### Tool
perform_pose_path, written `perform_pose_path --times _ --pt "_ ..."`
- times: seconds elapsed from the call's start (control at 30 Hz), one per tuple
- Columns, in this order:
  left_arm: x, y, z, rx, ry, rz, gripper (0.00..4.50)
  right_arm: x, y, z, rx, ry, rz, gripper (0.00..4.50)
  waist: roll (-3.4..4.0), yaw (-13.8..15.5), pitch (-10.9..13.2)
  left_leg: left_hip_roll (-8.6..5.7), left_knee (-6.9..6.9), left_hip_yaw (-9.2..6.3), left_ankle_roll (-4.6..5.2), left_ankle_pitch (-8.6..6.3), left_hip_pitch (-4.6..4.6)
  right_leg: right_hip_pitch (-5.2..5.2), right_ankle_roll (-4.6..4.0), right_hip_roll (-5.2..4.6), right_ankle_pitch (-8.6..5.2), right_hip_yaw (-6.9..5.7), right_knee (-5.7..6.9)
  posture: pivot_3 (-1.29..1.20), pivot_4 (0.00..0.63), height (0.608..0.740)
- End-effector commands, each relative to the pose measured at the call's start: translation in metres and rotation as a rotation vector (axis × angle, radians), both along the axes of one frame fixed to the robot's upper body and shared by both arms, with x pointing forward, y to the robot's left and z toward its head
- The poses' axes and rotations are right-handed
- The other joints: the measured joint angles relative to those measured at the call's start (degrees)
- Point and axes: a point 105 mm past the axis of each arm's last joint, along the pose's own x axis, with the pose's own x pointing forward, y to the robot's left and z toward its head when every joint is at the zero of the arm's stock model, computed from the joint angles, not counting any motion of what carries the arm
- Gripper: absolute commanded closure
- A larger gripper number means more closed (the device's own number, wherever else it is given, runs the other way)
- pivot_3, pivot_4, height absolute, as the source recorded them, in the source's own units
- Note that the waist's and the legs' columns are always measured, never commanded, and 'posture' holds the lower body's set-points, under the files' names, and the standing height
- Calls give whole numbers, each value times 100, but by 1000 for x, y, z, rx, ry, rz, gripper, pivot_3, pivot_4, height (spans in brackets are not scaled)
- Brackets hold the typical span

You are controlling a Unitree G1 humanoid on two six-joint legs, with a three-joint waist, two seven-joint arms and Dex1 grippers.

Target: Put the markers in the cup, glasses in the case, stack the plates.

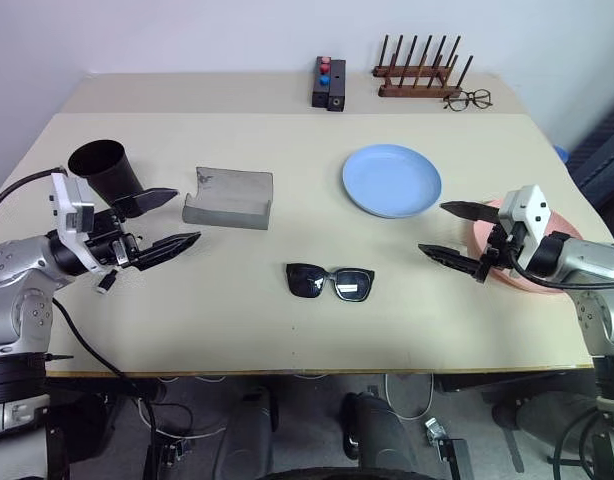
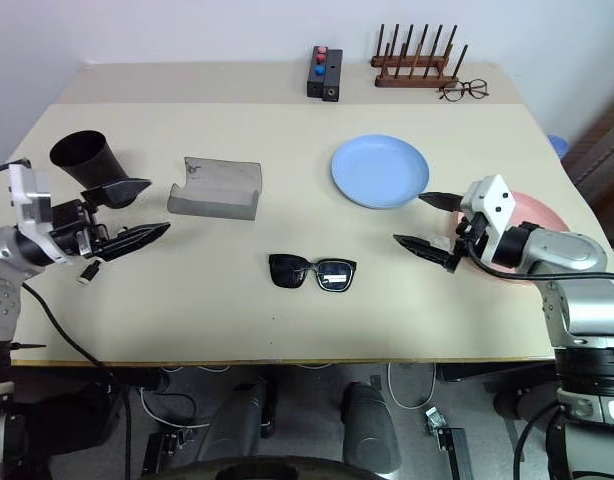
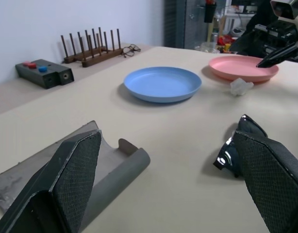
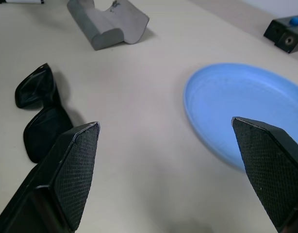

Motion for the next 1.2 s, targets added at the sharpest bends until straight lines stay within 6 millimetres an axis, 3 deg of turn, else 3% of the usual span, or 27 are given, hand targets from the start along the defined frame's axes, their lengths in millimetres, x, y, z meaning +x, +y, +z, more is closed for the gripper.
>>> perform_pose_path --times 0.03,0.2,0.33,0.53,0.7,1.03,1.2 --pt "4 -5 7 9 -35 -24 0 -1 -3 19 7 -77 -7 55 0 13 0 0 0 0 0 0 0 0 0 0 0 0 0 0 150 740" --pt "15 -15 7 -3 -39 -58 0 -6 -7 21 0 -83 -13 55 -1 49 -1 0 7 2 0 0 -2 7 2 0 1 0 0 0 150 740" --pt "15 -11 6 5 -32 -63 0 -9 -6 20 -5 -78 -19 55 -1 5 -1 4 3 8 1 0 -1 3 6 0 3 2 -3 0 150 740" --pt "22 -10 13 4 -83 -42 0 -10 4 14 15 -58 10 55 -2 30 -1 18 7 10 0 0 2 0 2 12 2 2 8 0 150 740" --pt "22 -3 14 6 -101 -20 0 -3 21 20 36 -81 45 55 -2 13 -1 20 9 12 0 0 1 0 -1 12 5 3 4 0 150 740" --pt "36 12 21 18 -138 104 0 5 35 28 78 -75 92 55 -2 34 -1 21 10 15 0 0 0 0 0 13 5 3 5 0 150 740" --pt "43 15 10 97 -88 88 0 -11 37 26 63 -48 162 55 -2 49 -1 22 8 15 0 0 0 -3 1 15 6 3 9 0 150 740"
